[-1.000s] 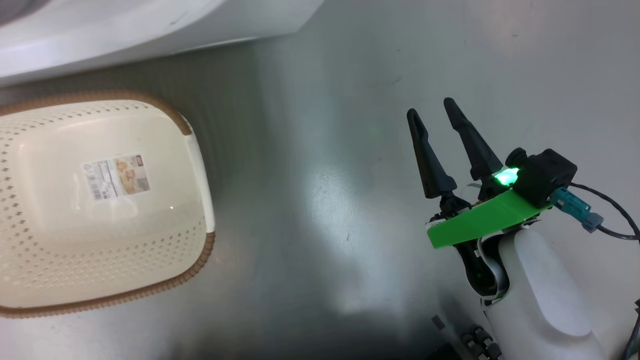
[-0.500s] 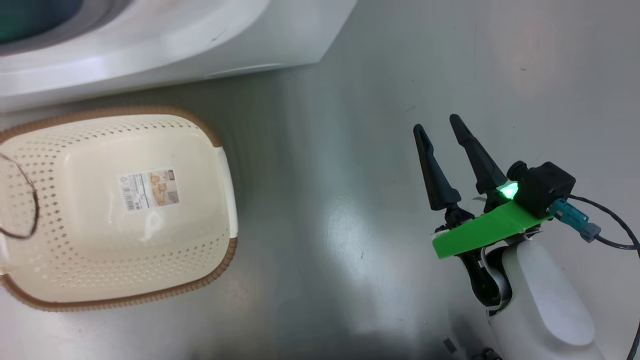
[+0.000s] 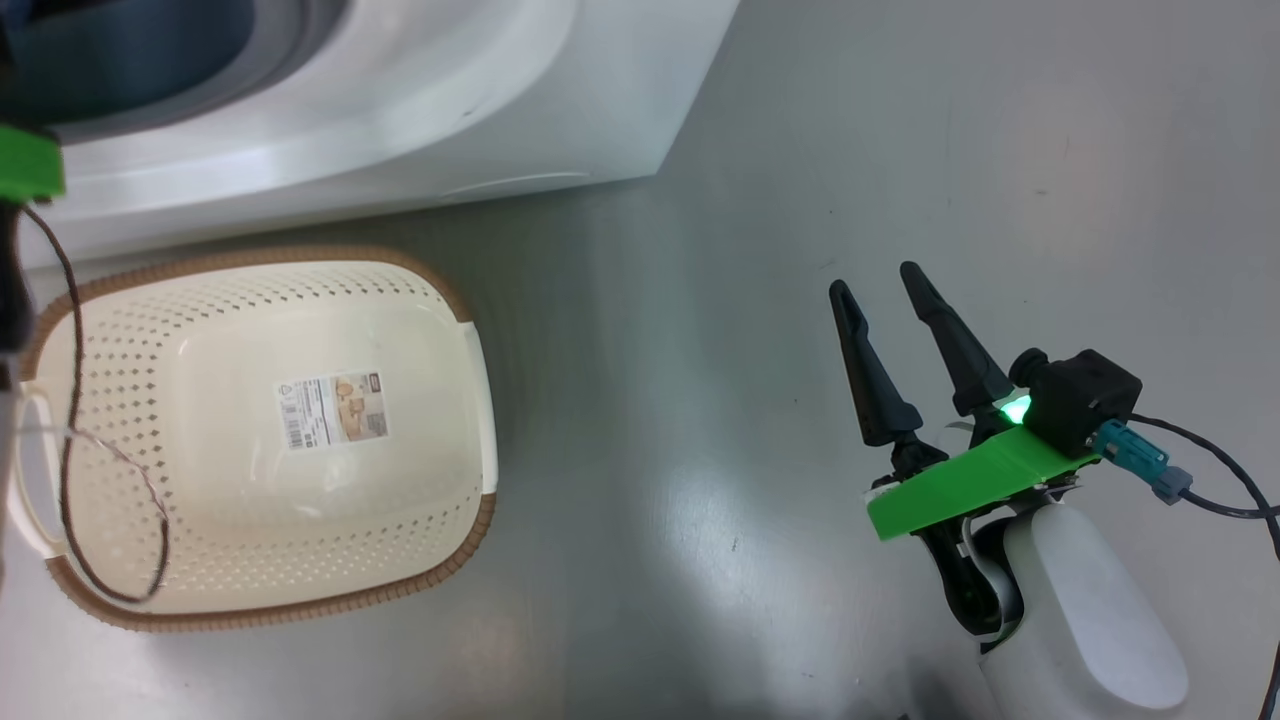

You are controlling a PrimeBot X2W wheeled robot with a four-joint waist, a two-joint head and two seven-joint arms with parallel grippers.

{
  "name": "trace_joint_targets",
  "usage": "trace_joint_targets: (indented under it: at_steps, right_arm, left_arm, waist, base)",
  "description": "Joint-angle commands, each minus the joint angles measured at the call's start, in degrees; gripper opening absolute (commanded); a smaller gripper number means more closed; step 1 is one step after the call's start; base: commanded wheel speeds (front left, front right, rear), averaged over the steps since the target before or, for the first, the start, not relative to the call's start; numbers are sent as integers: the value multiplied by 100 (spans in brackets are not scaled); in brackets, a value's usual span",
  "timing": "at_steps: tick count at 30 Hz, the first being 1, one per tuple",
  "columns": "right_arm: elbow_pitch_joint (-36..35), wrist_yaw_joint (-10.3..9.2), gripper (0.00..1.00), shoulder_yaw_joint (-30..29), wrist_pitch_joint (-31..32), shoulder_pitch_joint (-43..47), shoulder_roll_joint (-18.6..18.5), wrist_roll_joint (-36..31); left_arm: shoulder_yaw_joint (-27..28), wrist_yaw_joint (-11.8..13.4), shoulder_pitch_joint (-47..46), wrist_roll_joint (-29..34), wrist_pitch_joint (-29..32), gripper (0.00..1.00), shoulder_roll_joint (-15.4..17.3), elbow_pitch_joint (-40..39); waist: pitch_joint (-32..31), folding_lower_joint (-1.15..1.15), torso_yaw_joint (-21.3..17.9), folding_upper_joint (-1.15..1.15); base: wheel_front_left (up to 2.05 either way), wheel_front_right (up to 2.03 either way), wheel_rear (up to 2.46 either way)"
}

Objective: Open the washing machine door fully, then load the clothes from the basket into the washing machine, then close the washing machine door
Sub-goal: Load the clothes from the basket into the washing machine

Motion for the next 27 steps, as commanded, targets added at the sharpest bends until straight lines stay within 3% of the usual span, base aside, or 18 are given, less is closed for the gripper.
trace_joint_targets:
  at_steps: [1,7,14,27]
  right_arm:
    - [-103,35,100,97,-27,243,69,-39]
    - [-115,35,100,87,-27,292,69,-35]
    - [-143,35,100,33,-27,313,69,-105]
    - [-143,35,100,64,-27,273,69,-127]
  left_arm:
    - [231,78,275,-35,-47,100,299,-279]
    - [472,244,938,43,-65,100,273,-855]
    - [1006,351,1752,381,-68,100,0,-1580]
    - [1978,131,2976,1125,-69,100,-751,-2326]
  waist:
    - [-81,1,3,0]
    - [-157,1,-7,0]
    - [-160,1,26,0]
    - [-84,1,15,0]
  base:
    - [0,0,0]
    - [0,0,0]
    - [0,0,0]
    - [0,0,0]
